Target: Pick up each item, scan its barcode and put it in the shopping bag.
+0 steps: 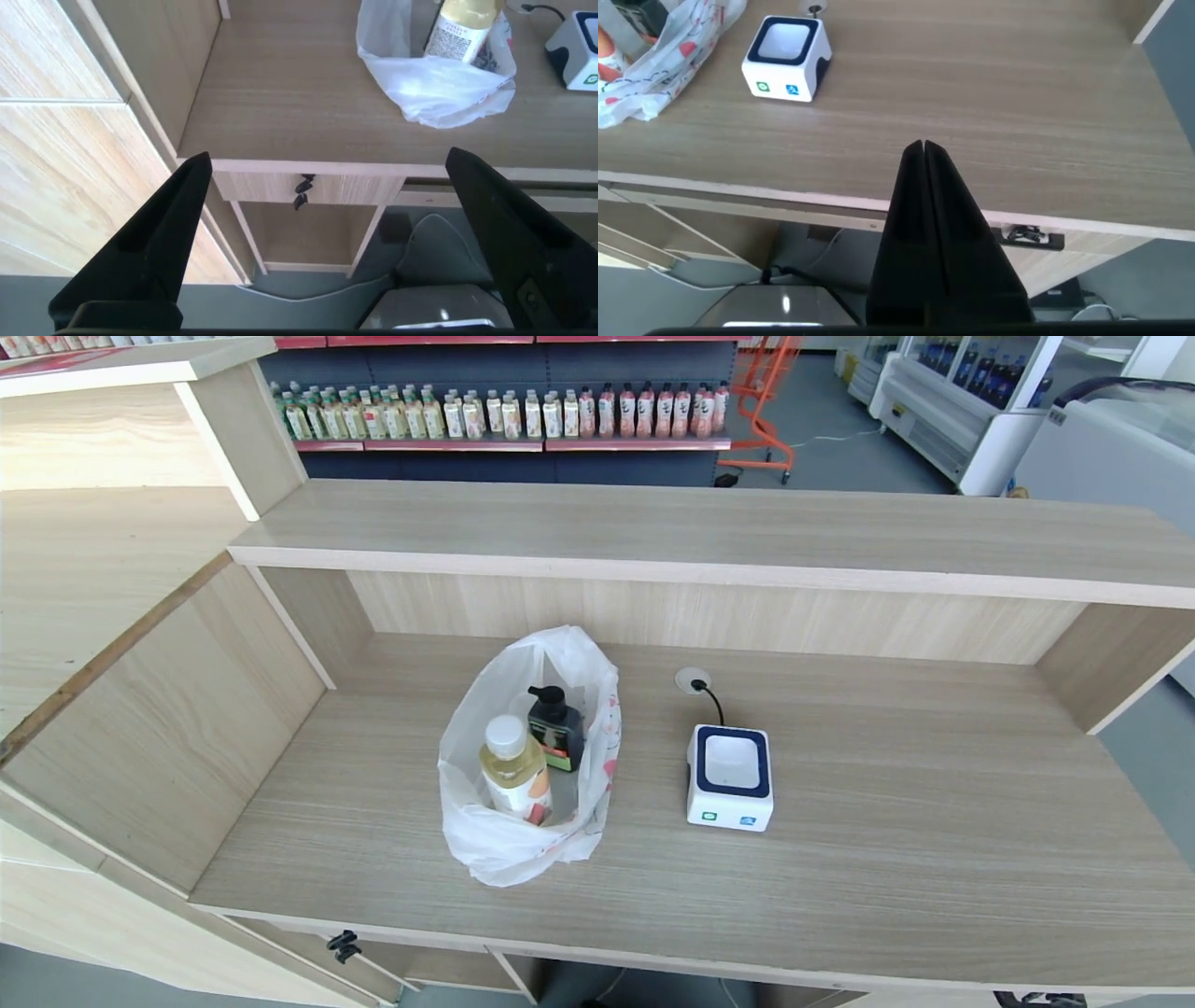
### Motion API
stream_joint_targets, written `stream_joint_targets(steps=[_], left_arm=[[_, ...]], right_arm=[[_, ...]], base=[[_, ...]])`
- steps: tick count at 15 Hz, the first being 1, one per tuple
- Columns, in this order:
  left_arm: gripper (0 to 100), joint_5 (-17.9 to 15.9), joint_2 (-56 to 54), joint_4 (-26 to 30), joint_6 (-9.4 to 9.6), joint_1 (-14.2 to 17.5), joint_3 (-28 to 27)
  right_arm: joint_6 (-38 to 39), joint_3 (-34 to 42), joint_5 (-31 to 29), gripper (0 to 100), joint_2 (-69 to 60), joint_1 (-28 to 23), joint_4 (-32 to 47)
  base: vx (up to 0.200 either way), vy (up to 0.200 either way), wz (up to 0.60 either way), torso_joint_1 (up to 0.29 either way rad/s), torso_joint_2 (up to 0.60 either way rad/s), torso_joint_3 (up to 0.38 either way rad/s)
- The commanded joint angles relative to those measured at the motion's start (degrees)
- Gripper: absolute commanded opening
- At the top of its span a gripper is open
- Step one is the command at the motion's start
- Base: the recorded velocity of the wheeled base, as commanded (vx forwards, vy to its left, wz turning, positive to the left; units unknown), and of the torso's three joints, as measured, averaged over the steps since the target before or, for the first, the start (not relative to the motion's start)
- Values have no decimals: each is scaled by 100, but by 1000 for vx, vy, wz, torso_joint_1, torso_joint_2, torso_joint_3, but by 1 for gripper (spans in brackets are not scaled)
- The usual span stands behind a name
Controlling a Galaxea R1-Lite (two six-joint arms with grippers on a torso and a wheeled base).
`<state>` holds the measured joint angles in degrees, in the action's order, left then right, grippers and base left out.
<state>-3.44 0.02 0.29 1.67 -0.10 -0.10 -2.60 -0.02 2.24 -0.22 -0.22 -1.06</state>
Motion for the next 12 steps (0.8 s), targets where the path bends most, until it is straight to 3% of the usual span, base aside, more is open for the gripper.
stream_joint_targets(steps=[1, 4, 7, 12], left_arm=[[100, 1, 6, -3, -9, 1, 1], [100, 1, -2, -3, 0, 1, 1], [100, 1, -2, -3, 0, 1, 1], [100, 1, -2, -3, 0, 1, 10]], right_arm=[[-4, 2, 4, 0, 22, 4, -8], [-4, 2, 4, 0, 22, -4, -8], [-4, 2, 4, 0, 22, 4, -8], [5, 2, 4, 0, 22, -4, -8]], base=[[0, 0, 0, 0, 0, 0], [0, 0, 0, 0, 0, 0], [200, 0, 0, -2, -1, 5], [0, 0, 0, 0, 0, 0]])
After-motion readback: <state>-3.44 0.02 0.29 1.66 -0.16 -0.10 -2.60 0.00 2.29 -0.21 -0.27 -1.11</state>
